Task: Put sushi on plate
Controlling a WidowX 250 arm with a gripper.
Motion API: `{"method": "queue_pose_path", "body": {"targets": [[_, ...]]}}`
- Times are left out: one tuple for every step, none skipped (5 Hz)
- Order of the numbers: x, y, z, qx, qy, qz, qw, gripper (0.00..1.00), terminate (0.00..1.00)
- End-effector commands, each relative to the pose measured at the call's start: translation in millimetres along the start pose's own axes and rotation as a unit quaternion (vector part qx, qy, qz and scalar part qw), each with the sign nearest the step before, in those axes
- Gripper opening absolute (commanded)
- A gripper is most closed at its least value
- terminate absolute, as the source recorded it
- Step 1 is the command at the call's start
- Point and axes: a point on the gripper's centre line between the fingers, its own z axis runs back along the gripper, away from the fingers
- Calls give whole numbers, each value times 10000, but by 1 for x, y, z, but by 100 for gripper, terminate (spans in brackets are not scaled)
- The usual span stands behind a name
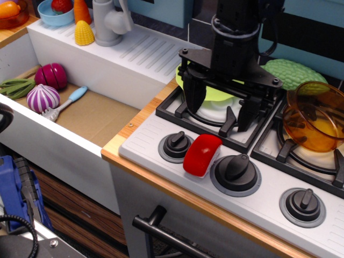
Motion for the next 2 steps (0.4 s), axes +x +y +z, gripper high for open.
{"method": "queue_pose_path", "body": {"targets": [[0, 0, 0, 0, 0, 0, 10000, 100, 0], [-4, 0, -11, 36, 7, 113, 9999, 100, 0]]}}
